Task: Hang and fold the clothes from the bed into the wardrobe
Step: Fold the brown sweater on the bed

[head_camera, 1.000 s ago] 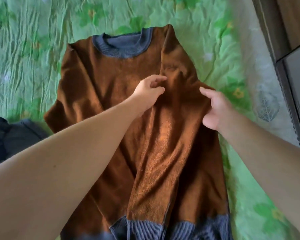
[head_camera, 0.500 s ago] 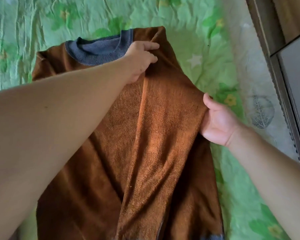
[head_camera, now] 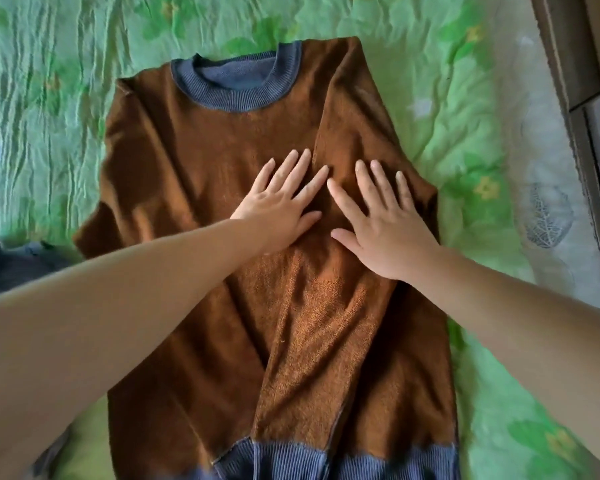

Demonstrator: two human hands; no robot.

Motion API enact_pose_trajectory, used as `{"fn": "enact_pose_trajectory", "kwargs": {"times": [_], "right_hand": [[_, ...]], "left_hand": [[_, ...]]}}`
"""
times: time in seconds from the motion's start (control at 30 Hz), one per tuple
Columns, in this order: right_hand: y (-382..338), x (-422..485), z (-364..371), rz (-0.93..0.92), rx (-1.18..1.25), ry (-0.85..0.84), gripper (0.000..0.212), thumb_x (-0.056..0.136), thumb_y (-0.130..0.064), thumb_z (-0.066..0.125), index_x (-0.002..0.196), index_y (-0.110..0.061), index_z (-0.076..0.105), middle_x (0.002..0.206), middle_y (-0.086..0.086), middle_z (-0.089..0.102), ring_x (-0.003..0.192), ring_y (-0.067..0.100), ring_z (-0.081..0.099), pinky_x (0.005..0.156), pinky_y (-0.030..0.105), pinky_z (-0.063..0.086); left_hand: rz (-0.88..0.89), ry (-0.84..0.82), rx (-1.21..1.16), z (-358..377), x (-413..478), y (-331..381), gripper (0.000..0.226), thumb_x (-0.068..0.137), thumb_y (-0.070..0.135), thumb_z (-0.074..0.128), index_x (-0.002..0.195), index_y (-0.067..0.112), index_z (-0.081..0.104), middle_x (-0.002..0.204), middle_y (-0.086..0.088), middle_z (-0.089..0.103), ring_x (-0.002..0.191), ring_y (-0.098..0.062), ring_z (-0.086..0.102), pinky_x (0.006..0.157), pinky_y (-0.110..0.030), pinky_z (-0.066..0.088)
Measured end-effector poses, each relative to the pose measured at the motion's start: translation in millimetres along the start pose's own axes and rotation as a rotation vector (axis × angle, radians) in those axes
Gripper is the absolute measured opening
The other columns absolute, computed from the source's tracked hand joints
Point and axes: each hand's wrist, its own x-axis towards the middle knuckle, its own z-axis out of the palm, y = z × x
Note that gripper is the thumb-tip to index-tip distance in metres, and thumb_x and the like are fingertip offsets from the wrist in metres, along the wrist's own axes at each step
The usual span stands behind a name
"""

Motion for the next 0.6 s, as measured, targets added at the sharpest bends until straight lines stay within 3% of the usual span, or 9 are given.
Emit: {"fn": "enact_pose_trajectory", "kwargs": {"times": [0.13, 0.27, 0.33, 0.43, 0.53, 0.6], "right_hand": [[-13.8, -20.8, 8.5, 0.016, -0.014, -0.017, 0.073, 0.101, -0.063, 0.02, 0.162, -0.022, 0.012, 0.167, 0.02, 0.002, 0.155, 0.038, 0.001, 0.12, 0.066, 0.011], [-55.2, -70.7, 15.3, -0.201, -0.006, -0.019, 0.083, 0.098, -0.073, 0.014, 0.16, -0.019, 0.02, 0.169, 0.013, 0.004, 0.156, 0.032, 0.0, 0.119, 0.067, 0.011], [-66.1, -100.7, 23.0, -0.253, -0.031, -0.089, 0.082, 0.097, -0.074, 0.012, 0.162, -0.024, 0.016, 0.17, 0.01, -0.002, 0.156, 0.03, -0.005, 0.12, 0.066, 0.009], [-66.8, -118.0, 28.1, -0.185, -0.088, -0.194, 0.083, 0.095, -0.075, 0.003, 0.162, -0.027, 0.003, 0.168, 0.009, -0.015, 0.155, 0.029, -0.014, 0.121, 0.064, 0.004], [-84.8, -115.5, 18.3, -0.138, -0.057, -0.185, 0.085, 0.095, -0.075, 0.005, 0.162, -0.023, 0.006, 0.169, 0.013, -0.008, 0.155, 0.033, -0.009, 0.12, 0.066, 0.006], [-109.0, -125.4, 15.4, -0.206, -0.001, -0.143, 0.085, 0.096, -0.076, 0.013, 0.161, -0.021, 0.013, 0.169, 0.012, -0.001, 0.156, 0.031, -0.004, 0.119, 0.068, 0.01]], "left_hand": [[0.003, -0.031, -0.062, 15.9, -48.3, 7.4, 0.067, 0.104, 0.058, 0.014, 0.159, 0.03, -0.011, 0.168, -0.006, -0.014, 0.154, -0.025, -0.014, 0.125, -0.053, 0.005], [-0.103, 0.08, -0.054, 36.1, -132.6, 20.3, 0.066, 0.104, 0.059, 0.019, 0.161, 0.029, 0.004, 0.169, -0.008, -0.005, 0.155, -0.028, -0.008, 0.123, -0.058, 0.008], [-0.153, 0.077, -0.046, 58.5, -187.5, 25.4, 0.07, 0.102, 0.062, 0.02, 0.161, 0.029, 0.004, 0.169, -0.012, -0.005, 0.155, -0.031, -0.005, 0.122, -0.061, 0.007], [-0.202, -0.02, -0.036, 90.1, -256.1, 32.7, 0.069, 0.101, 0.063, 0.018, 0.161, 0.033, 0.001, 0.168, -0.017, -0.003, 0.155, -0.034, 0.002, 0.122, -0.061, 0.007], [-0.278, -0.042, -0.075, 98.4, -274.7, 44.7, 0.07, 0.1, 0.063, 0.018, 0.16, 0.033, -0.001, 0.168, -0.016, -0.004, 0.155, -0.033, -0.001, 0.121, -0.062, 0.006], [-0.277, -0.018, -0.111, 96.9, -277.3, 59.4, 0.072, 0.099, 0.064, 0.021, 0.161, 0.033, 0.001, 0.168, -0.016, -0.005, 0.155, -0.033, -0.004, 0.121, -0.064, 0.006]]}}
